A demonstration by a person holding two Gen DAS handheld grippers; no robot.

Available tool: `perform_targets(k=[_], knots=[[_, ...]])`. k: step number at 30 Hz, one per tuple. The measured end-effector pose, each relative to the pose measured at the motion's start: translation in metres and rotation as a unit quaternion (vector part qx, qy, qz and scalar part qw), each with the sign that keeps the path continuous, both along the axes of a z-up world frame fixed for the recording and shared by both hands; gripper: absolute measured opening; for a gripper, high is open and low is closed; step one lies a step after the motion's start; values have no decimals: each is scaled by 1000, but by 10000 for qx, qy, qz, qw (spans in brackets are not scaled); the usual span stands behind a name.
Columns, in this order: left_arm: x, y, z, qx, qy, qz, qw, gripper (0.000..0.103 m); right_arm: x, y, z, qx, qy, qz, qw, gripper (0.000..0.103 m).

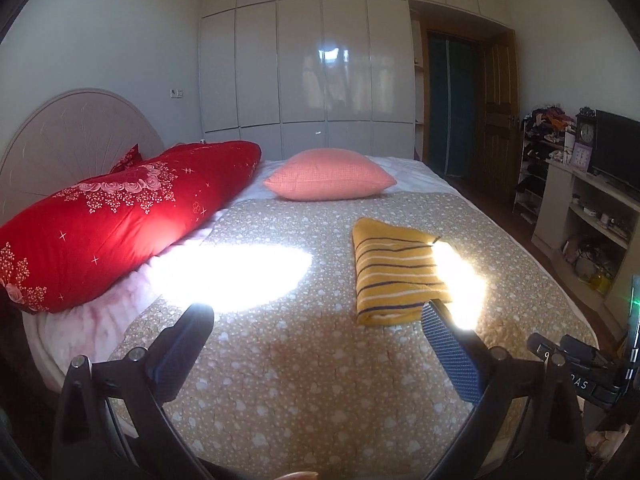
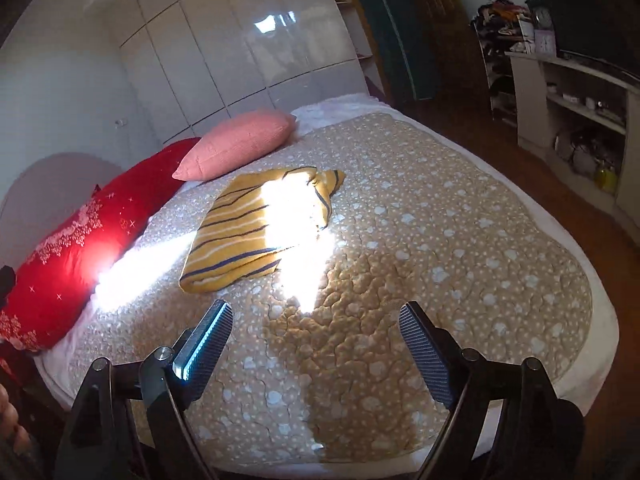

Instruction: Fold small clothes

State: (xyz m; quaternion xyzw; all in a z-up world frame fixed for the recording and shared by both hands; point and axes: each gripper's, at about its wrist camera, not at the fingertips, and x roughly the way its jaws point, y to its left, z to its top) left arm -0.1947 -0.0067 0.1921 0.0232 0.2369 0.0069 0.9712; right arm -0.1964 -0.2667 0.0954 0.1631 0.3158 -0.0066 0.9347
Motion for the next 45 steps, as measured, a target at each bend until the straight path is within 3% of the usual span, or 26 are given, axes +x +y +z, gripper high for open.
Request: perform_targets(k=[6,16,45], knots=[[6,-3,-24,252,526,63,9983,103,7,25,-7,-371,248,345,9984,89],[12,-15,-50,443,1087,122,9930,103,11,24,-13,-612,562,135,9964,90],[18,-25,-69,375,1464,-102,9885,103,15,28,-23,-751,733,188,9943,92]])
